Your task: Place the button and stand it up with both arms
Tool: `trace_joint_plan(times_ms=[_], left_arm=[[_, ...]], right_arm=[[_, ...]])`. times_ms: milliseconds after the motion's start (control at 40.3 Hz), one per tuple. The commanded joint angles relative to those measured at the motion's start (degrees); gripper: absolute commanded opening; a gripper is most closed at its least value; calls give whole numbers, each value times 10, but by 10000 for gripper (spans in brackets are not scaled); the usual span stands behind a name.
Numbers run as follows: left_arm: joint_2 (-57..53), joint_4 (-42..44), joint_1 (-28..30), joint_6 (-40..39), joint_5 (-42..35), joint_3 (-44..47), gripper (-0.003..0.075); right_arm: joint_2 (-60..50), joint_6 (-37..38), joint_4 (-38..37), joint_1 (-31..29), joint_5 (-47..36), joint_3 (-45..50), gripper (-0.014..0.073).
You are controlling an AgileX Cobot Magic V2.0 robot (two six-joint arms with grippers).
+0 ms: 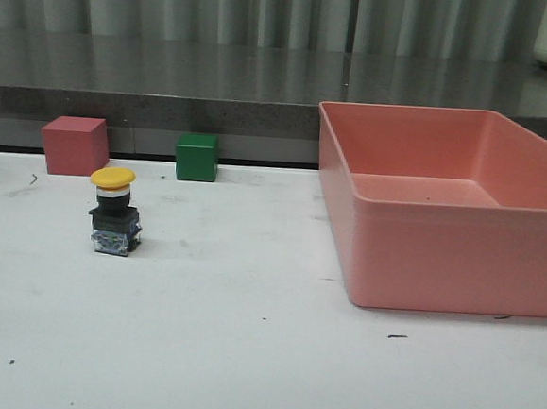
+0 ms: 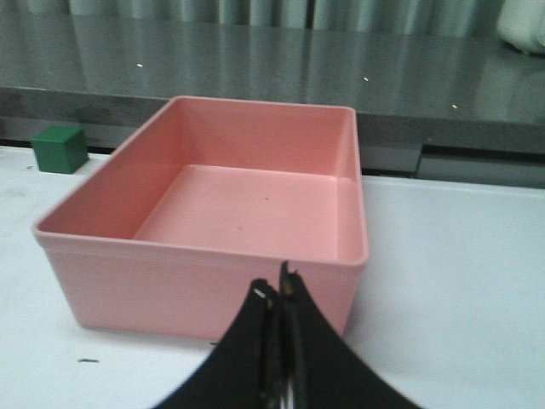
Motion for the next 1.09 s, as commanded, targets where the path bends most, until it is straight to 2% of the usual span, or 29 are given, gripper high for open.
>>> trace_joint_plan(times_ms=[0, 198, 1066], left_arm=[[-14, -2, 1, -4, -49, 9, -20], [-14, -2, 1, -4, -49, 9, -20], [-14, -2, 1, -4, -49, 9, -20]], right_arm=[[-17, -7, 14, -28, -55, 25, -67], [-62, -7, 37, -52, -29, 51, -67], [-61, -7, 37, -53, -31, 51, -67]])
